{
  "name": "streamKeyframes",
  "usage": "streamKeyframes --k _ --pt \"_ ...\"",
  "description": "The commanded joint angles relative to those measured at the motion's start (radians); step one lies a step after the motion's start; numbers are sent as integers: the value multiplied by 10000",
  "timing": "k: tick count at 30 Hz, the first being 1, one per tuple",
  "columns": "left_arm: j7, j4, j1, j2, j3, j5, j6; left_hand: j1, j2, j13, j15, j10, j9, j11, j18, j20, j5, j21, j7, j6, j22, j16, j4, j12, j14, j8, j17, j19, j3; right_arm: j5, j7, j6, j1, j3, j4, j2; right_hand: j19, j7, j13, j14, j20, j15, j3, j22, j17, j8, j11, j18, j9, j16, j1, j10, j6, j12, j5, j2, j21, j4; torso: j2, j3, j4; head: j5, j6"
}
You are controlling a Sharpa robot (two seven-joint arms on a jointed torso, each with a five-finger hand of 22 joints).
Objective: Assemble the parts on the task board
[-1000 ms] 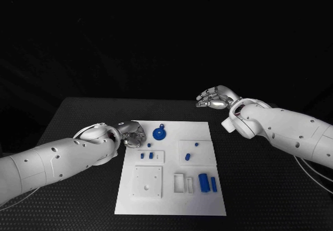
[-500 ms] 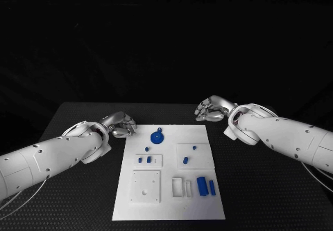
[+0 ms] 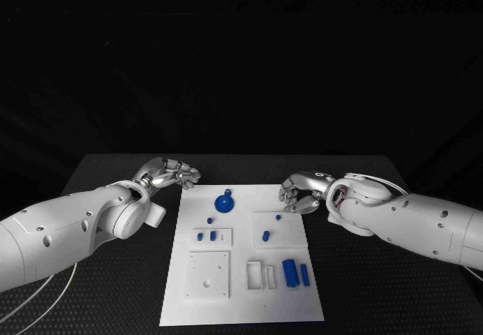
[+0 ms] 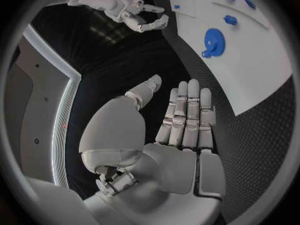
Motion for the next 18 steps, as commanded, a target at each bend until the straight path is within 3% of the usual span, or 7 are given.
streamKeyframes --k 1,6,11,14,18 --pt "612 268 9 -40 6 1376 240 -11 65 71 -106 290 33 -143 258 -92 0 67 -24 121 35 44 -41 148 239 64 105 198 -75 -1458 -510 80 -116 -55 281 -80 92 -12 -16 93 -8 -2 -151 22 35 -26 -5 140 -11 37 -28 114 97 -58 51 -152 31 -13 -54 -4 -10 -19 -22" --pt "643 255 7 -14 5 1659 261 -43 48 -26 -78 47 15 -21 208 -115 3 -31 7 45 1 -209 -122 -19 215 49 209 193 -105 -1821 -647 12 -246 -98 484 -49 146 -41 -16 141 -4 -25 -221 41 82 -8 -38 171 -13 22 17 220 167 -89 7 -257 11 -21 -80 3 -10 14 -7" --pt "648 227 7 -11 4 1785 253 -67 36 -87 -52 -89 -2 52 181 -100 1 -81 32 -13 -5 -360 -155 -113 199 37 295 165 -119 -1996 -773 -309 -285 -153 562 6 175 -66 -24 158 9 -34 -197 48 118 -2 -47 191 -20 -13 96 270 220 -144 -85 -313 -27 -1 -103 -14 -18 35 -21" --pt "642 216 7 10 3 1835 268 -91 33 -97 -47 -108 -6 64 176 -96 -2 -90 40 -27 -5 -387 -147 -126 202 33 317 160 -129 -2102 -866 -381 -288 -182 551 58 96 -107 -73 82 56 21 108 33 143 -55 33 182 -63 -141 296 165 203 -333 -379 -487 -164 161 -110 -18 -23 10 -41" --pt "646 246 7 29 3 1835 294 -102 20 -109 -43 -132 -11 76 173 -93 -2 -99 48 -47 -4 -418 -149 -143 200 27 339 153 -135 -2182 -898 -360 -289 -217 433 165 97 -106 -76 87 69 25 278 61 180 -80 43 195 -87 -190 377 170 201 -414 -410 -582 -214 301 -101 -20 -3 -2 -43"
